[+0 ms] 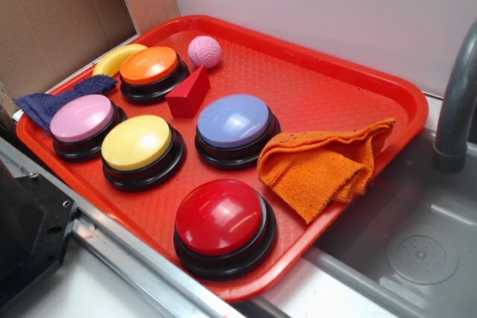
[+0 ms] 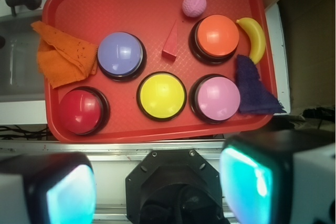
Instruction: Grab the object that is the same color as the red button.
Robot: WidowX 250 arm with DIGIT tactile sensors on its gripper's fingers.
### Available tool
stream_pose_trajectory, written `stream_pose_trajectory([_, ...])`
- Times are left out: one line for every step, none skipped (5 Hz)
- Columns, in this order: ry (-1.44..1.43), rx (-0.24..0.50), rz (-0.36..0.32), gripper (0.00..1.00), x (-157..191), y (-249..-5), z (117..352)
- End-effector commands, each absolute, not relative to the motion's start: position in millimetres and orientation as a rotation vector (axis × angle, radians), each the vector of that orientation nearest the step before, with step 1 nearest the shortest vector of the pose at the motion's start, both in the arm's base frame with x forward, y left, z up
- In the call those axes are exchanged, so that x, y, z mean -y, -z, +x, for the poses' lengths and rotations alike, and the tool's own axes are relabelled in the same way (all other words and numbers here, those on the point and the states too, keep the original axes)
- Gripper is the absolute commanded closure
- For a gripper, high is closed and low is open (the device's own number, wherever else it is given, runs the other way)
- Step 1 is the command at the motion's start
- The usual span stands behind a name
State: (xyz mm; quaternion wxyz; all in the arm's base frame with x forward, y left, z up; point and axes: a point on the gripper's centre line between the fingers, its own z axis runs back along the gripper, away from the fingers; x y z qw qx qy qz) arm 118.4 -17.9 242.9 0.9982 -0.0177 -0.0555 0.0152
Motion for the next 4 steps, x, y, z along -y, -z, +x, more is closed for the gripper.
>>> stream_pose_trajectory([-0.030,0.111,-0.035,0.00,18,-243,118])
stream_pose_trajectory([-0.208,0.140,-0.066,0.00,9,-219,139])
stream_pose_trajectory([-0.307,0.140,-0.067,0.00,4,-200,150])
stream_pose_trajectory([-0.482,0.155,-0.075,0.00,-9,-179,168])
